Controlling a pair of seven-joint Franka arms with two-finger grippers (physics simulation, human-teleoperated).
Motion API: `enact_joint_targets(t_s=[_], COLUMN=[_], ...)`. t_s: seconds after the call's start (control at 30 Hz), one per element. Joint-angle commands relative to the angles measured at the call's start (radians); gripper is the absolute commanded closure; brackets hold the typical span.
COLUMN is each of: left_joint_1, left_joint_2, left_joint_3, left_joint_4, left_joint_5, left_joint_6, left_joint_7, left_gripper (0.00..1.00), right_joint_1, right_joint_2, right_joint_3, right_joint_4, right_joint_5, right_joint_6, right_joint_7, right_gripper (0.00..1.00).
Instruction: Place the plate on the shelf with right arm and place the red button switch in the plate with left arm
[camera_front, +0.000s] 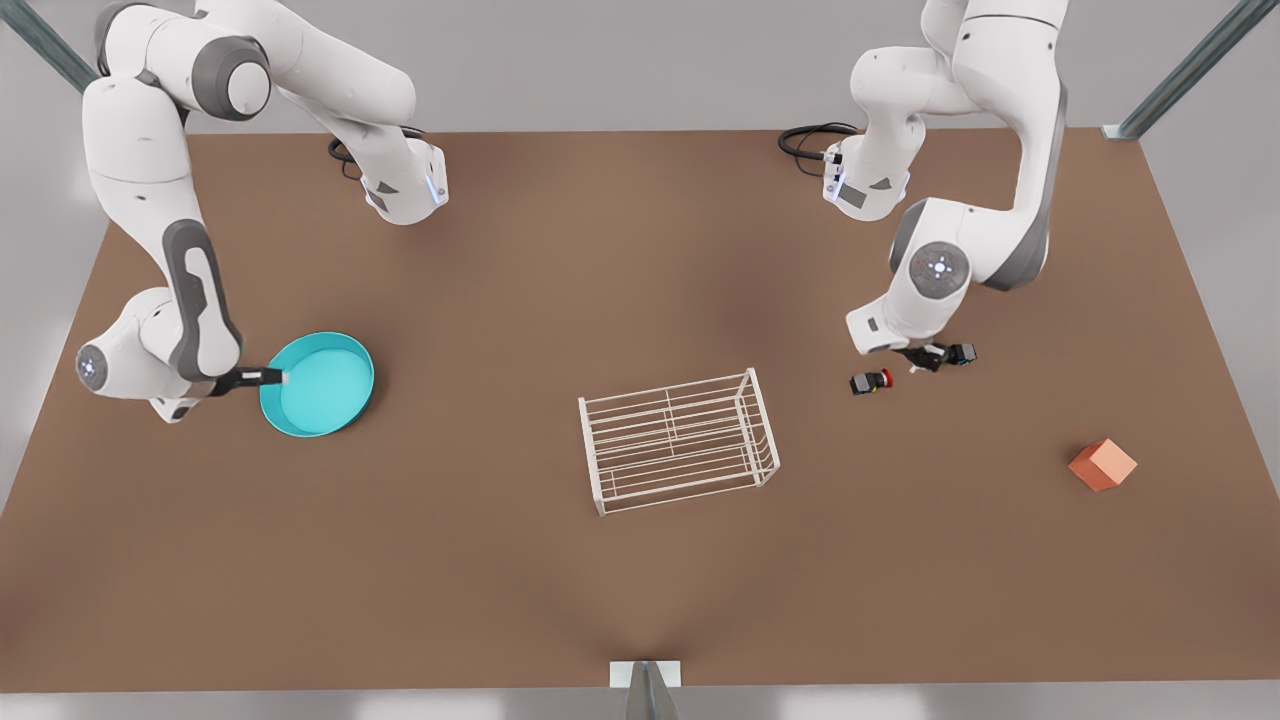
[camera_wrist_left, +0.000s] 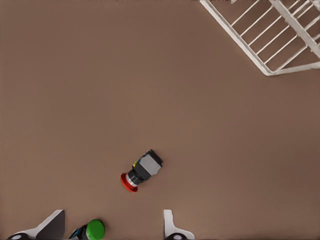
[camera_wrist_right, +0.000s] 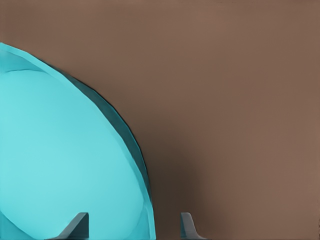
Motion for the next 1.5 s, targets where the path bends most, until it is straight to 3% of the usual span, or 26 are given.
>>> enact_joint_targets(t_s=[0.0,0.03,0.1,0.3,0.37,0.4,0.7,0.9,1.0,1.1,1.47], left_joint_1=[0.012,0.017,0.023,0.021,0.02,0.02,0.021,0.024,0.026,0.035,0.044], left_joint_2=[-0.006,-0.005,-0.011,0.001,0.03,0.049,0.081,0.112,0.155,0.156,0.268], left_joint_3=[0.002,0.004,0.005,0.002,0.002,0.002,0.001,0.002,0.004,0.004,0.008], left_joint_4=[-0.002,-0.004,-0.022,-0.101,-0.099,-0.099,-0.091,-0.091,-0.099,-0.15,-0.148], left_joint_5=[-0.005,-0.012,-0.05,-0.122,-0.122,-0.14,-0.142,-0.142,-0.142,-0.142,-0.142], left_joint_6=[-0.017,-0.005,0.082,0.167,0.202,0.225,0.25,0.277,0.351,0.457,0.57], left_joint_7=[-0.902,-1.371,-1.958,-1.972,-1.97,-1.97,-1.964,-1.973,-1.975,-1.973,-1.99], left_gripper=[0.0,0.0,0.0,0.0,0.0,0.0,0.0,0.0,0.0,0.0,0.0], right_joint_1=[0.0,0.0,0.0,0.01,0.011,0.011,0.037,0.152,0.249,0.26,0.596], right_joint_2=[-0.003,-0.003,0.003,0.02,0.019,0.016,-0.116,-0.262,-0.277,-0.273,-0.19], right_joint_3=[0.0,0.0,0.0,0.0,0.0,0.0,0.001,0.001,0.009,0.121,0.119], right_joint_4=[0.001,0.001,0.001,0.001,0.001,0.003,0.026,0.027,0.061,0.128,0.366], right_joint_5=[0.025,0.025,0.025,0.025,0.024,0.024,-0.016,-0.016,-0.016,-0.019,0.033], right_joint_6=[0.041,0.041,0.041,0.05,0.044,0.042,-0.122,-0.203,-0.223,-0.237,-0.272], right_joint_7=[-0.22,-0.22,-0.223,-0.205,-0.2,-0.2,-0.177,-0.11,-0.021,0.104,0.714], right_gripper=[0.53,0.61,0.67,0.67,0.81,0.83,0.83,0.82,0.82,0.81,0.81])
